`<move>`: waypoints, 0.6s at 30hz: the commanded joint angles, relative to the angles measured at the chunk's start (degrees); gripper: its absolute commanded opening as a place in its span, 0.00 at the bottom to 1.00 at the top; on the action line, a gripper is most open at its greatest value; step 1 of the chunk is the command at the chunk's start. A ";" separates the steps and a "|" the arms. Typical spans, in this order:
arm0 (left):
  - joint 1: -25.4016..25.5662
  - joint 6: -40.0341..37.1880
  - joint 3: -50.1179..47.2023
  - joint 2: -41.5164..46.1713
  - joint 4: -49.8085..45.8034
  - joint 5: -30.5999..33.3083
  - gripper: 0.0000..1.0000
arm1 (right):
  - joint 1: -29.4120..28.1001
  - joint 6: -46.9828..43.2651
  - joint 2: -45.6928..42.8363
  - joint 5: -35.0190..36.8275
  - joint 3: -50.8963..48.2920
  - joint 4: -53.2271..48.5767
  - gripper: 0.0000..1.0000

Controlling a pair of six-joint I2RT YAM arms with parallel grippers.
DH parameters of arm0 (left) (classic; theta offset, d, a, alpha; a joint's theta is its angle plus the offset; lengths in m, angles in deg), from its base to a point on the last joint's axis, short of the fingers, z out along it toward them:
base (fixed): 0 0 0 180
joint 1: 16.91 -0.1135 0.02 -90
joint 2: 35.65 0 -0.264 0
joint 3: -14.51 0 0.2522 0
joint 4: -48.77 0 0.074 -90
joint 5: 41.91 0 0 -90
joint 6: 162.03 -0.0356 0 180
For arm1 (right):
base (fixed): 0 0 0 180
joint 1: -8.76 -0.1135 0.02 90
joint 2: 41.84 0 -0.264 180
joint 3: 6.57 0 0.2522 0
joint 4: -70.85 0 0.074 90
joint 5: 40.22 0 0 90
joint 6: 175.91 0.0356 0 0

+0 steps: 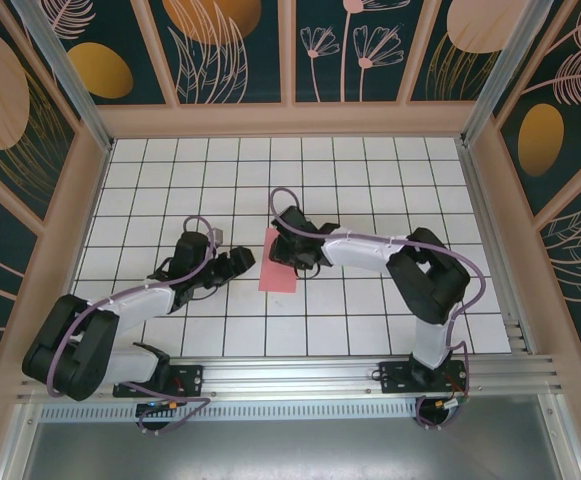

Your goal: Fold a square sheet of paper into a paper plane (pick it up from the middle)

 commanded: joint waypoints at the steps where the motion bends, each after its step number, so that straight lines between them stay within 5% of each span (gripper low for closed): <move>1: 0.85 0.26 -0.11 -1.14 0.67 -0.91 0.72 | 2.42 -3.95 1.89 2.85 3.55 -2.29 0.43; 18: 5.05 -0.09 3.73 -6.92 -1.45 -4.56 0.75 | 5.48 -4.04 9.81 1.05 4.01 -1.60 0.43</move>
